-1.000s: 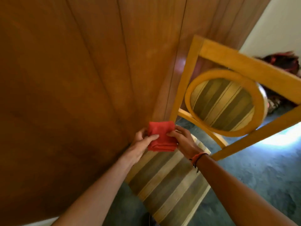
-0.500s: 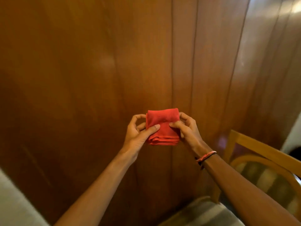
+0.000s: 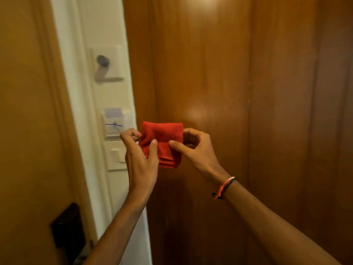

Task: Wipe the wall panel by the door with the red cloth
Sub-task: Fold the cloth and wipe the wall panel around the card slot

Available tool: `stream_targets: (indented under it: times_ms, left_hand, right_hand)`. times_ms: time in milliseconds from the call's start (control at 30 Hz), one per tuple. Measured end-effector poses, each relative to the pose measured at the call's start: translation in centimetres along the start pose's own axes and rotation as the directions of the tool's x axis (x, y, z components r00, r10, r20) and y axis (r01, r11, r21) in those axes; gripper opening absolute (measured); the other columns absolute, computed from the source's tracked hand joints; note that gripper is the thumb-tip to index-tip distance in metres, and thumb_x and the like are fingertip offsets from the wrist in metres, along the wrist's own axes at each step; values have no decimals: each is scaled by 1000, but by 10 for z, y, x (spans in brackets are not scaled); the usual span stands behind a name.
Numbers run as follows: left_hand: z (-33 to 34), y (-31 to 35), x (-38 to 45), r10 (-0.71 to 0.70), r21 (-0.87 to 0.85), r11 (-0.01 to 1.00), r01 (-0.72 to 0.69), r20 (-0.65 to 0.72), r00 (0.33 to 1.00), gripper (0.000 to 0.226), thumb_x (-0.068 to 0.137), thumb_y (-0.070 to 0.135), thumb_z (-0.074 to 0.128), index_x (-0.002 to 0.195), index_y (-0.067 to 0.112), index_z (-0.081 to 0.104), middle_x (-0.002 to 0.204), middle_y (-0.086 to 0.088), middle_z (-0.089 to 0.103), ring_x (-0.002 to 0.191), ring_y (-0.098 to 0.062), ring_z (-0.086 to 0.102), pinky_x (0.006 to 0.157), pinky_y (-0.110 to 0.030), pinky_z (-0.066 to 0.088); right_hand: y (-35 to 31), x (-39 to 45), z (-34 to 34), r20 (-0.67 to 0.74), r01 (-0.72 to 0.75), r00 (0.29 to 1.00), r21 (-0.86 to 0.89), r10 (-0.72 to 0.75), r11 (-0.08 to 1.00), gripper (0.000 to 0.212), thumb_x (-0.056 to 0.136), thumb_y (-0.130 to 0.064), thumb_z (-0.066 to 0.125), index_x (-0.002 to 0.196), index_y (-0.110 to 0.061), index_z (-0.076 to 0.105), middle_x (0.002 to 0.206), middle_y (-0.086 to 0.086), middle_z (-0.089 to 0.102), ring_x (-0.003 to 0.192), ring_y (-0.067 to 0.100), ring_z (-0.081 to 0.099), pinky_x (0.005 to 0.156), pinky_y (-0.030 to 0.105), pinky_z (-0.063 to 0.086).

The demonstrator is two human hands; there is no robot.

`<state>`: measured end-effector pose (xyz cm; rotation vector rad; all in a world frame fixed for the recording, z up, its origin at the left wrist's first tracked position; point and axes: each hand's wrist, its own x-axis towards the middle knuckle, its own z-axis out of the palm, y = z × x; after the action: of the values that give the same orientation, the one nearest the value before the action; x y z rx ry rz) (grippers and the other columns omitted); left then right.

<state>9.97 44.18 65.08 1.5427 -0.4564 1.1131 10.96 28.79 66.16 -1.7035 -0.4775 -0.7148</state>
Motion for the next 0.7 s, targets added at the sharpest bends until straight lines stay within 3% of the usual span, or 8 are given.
stream_targets:
  times_ms: [67,167,233,333,433,500,567,700]
  left_hand:
    - [-24,-7,13,49,84,996,-43,-65,997,25,97,7,56,107,19,37,106,-4,52,100,-24,60,84,-38,56]
    - [-51,-31,43,44,215,977,-11,-146,988,8,101,12,51,109,9,53,119,-17,55,103,-15,55,80,-3,48]
    - [-59,-51,61,41,249,968,10,-199,979,13,102,14,51,108,7,60,125,-20,52,106,-11,51,77,4,41]
    - [-55,-81,73,65,348,937,-6,-159,985,18,101,16,54,116,10,63,135,-19,46,112,-14,52,80,-7,41]
    - [-50,-104,74,-2,440,896,57,-123,992,35,101,34,52,133,18,56,146,-9,43,123,-23,54,83,0,42]
    - [-48,-114,74,56,575,817,44,-154,986,48,99,49,45,137,20,55,153,-10,43,134,-32,48,107,-23,44]
    - [-43,-122,71,202,780,621,-73,-70,977,49,100,46,46,136,14,57,156,-15,44,140,-38,44,114,-48,40]
    - [-26,-134,55,174,827,542,-150,64,983,68,102,47,38,154,3,30,160,-19,37,149,-39,34,122,-50,29]
  right_hand:
    - [-12,9,31,76,31,997,-52,-27,998,33,89,-21,81,119,-7,74,111,7,80,102,23,76,87,30,62]
    - [-25,23,60,100,74,993,-116,-62,991,33,90,-26,80,120,-15,73,104,1,79,98,16,75,76,7,56]
    - [-29,30,65,75,86,994,-140,-76,986,30,91,-28,78,119,-18,71,99,-6,74,95,9,72,72,2,53]
    - [-26,37,56,22,104,995,-217,-102,971,28,94,-30,74,120,-23,68,98,-17,66,91,-2,66,69,4,54]
    - [-17,45,35,-18,114,992,-295,-124,949,27,95,-31,71,121,-28,64,100,-22,62,92,-6,63,68,3,53]
    - [-7,52,16,-43,133,986,-376,-161,917,27,96,-32,69,121,-32,61,106,-18,63,94,-6,62,67,6,53]
    - [6,59,-3,-60,157,976,-474,-210,866,29,96,-31,69,124,-27,62,113,-9,66,95,-2,62,70,9,49]
    - [34,75,-34,-15,222,919,-806,-394,549,42,97,-39,62,130,-13,62,127,9,65,113,22,59,91,30,49]
